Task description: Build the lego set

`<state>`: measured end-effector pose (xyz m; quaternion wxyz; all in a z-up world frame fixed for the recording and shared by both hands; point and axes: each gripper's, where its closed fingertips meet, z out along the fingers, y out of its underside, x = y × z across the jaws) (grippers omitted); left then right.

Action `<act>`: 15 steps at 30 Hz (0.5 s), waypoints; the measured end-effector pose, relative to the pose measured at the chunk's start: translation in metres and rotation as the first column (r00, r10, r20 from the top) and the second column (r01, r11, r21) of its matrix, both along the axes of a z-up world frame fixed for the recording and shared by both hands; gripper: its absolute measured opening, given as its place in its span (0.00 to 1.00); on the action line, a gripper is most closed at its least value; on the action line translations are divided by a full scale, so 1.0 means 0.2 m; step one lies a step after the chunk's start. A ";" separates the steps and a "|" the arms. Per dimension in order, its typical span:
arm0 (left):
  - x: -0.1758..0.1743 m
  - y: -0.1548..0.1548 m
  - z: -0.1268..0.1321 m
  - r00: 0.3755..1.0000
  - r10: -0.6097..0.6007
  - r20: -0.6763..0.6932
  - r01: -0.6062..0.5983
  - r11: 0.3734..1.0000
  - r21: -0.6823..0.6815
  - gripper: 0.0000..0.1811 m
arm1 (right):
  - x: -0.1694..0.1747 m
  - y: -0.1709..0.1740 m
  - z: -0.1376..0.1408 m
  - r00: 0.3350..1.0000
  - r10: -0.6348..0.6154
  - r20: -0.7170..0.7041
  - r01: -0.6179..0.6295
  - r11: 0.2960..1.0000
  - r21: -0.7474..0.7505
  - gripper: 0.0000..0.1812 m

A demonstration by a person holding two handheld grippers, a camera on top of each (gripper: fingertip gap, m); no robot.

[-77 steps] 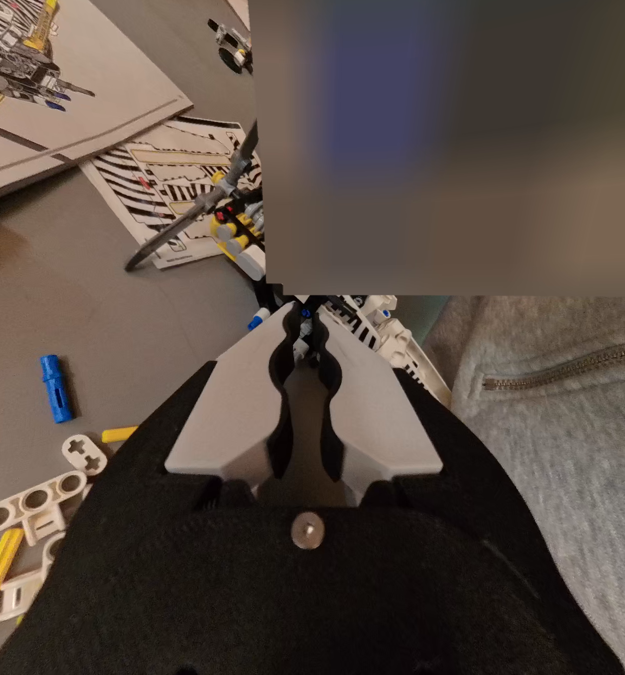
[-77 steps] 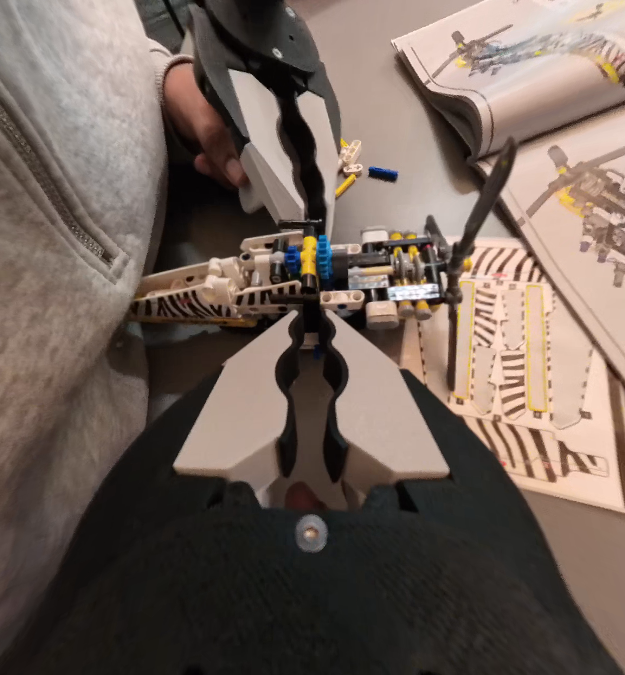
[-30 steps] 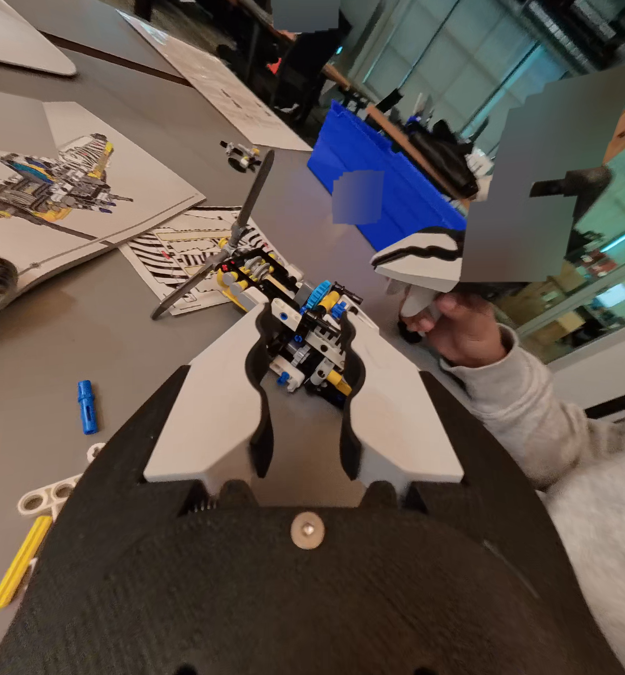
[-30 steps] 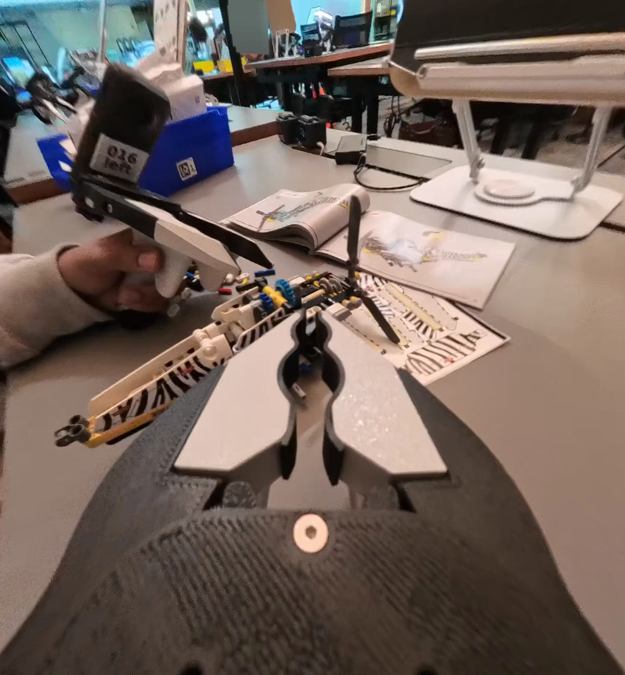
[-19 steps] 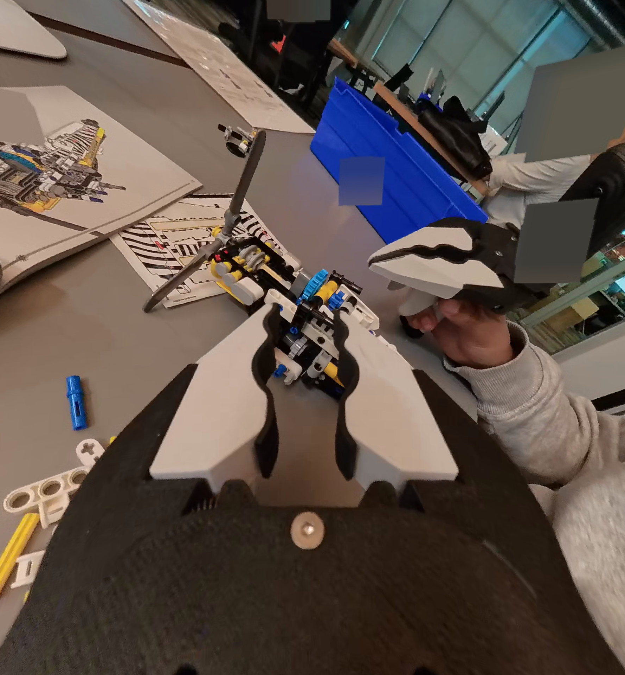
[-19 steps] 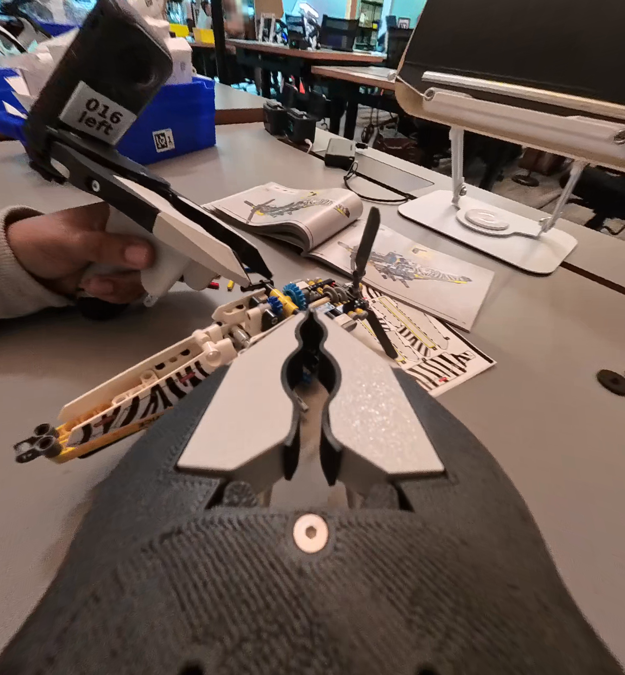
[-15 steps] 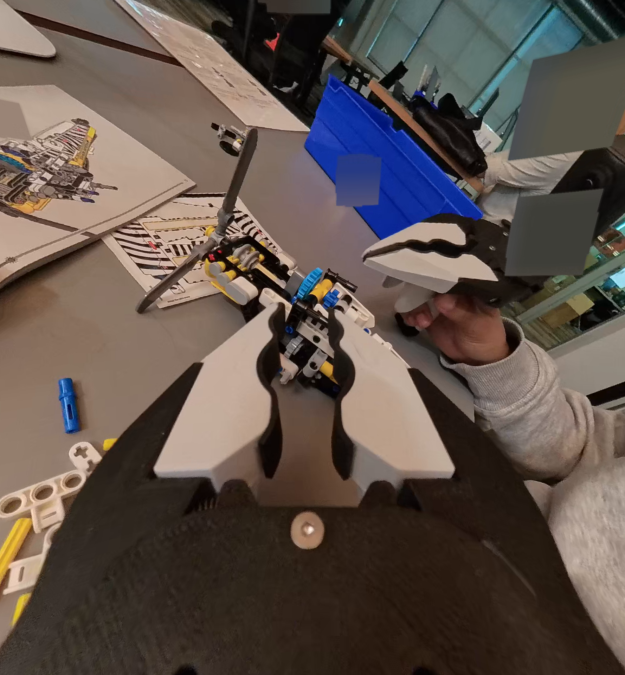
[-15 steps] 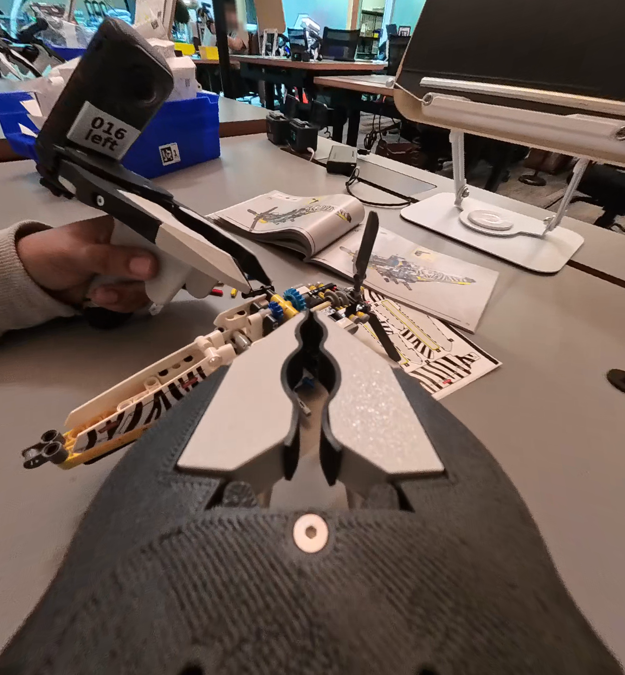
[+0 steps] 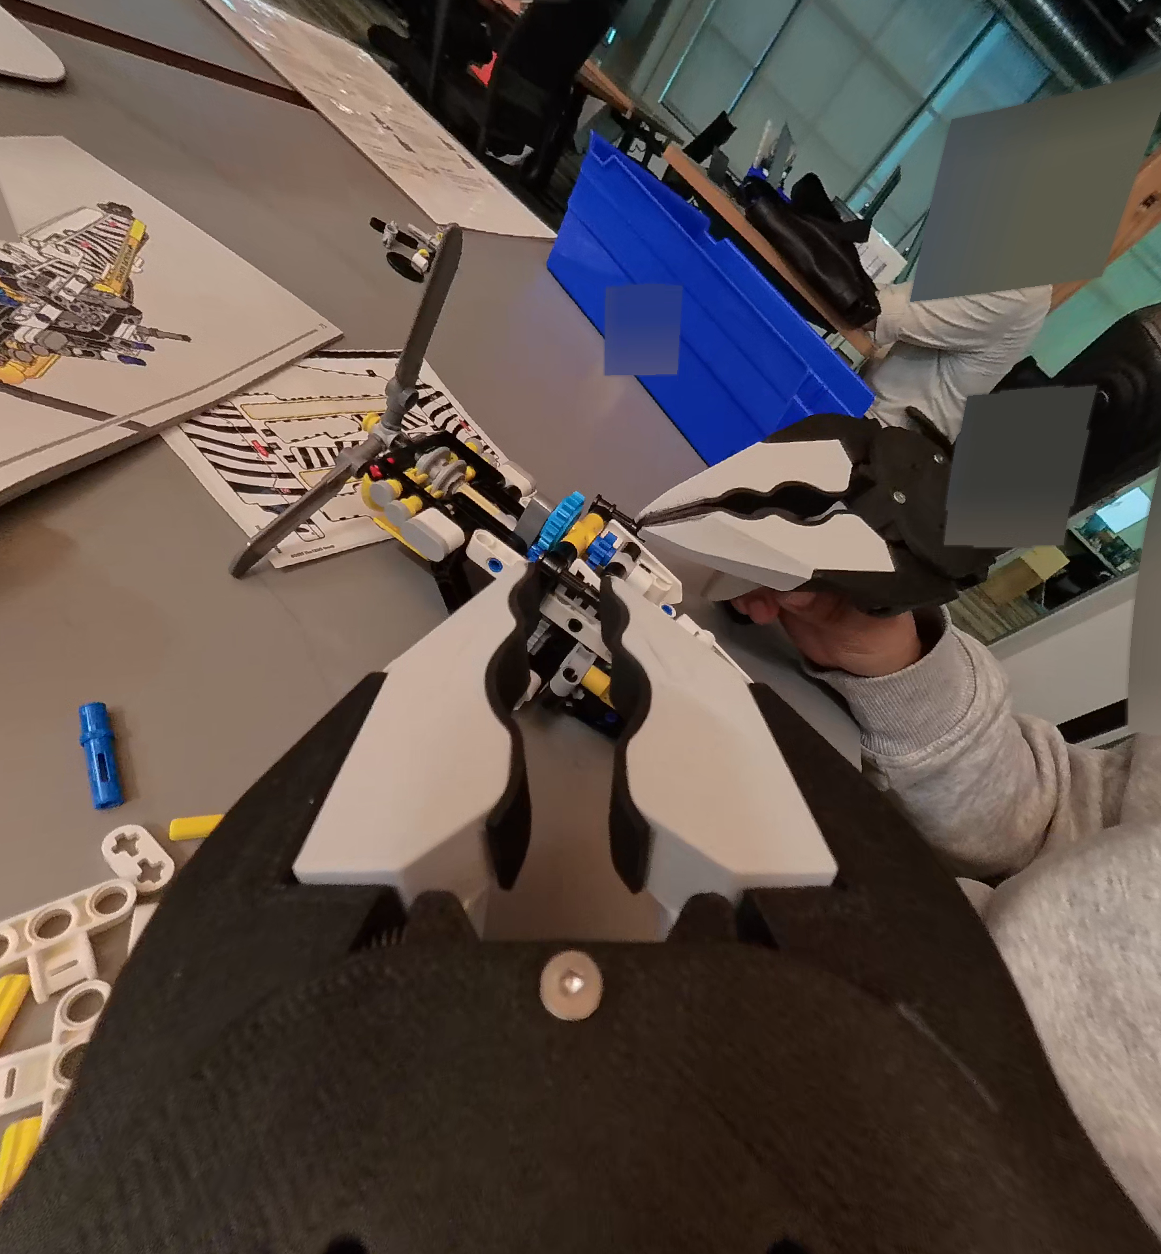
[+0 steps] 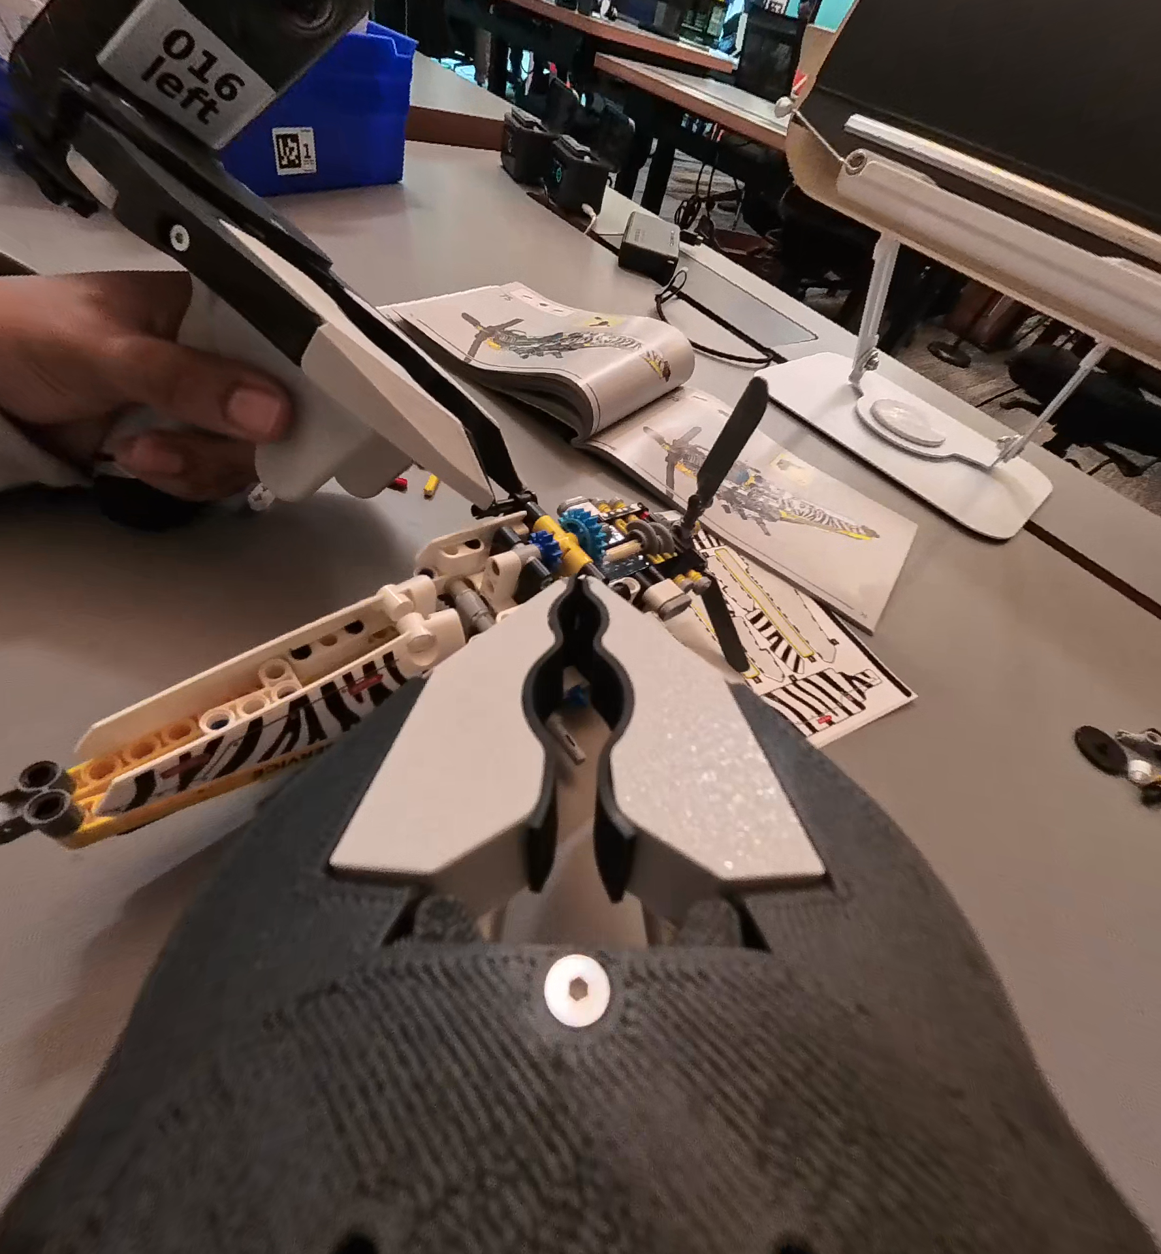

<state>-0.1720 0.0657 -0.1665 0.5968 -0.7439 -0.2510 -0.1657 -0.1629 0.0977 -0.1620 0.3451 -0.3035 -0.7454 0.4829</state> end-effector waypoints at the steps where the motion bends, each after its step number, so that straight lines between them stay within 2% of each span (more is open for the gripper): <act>1: 0.00 0.00 0.00 1.000 -0.002 0.006 0.002 1.000 0.001 0.08 | 0.00 0.00 0.00 1.000 0.001 0.001 -0.001 1.000 0.000 0.00; 15: 0.00 0.00 -0.01 1.000 -0.007 0.030 0.007 1.000 0.006 0.08 | 0.00 0.00 -0.01 1.000 0.002 0.005 -0.002 1.000 0.017 0.00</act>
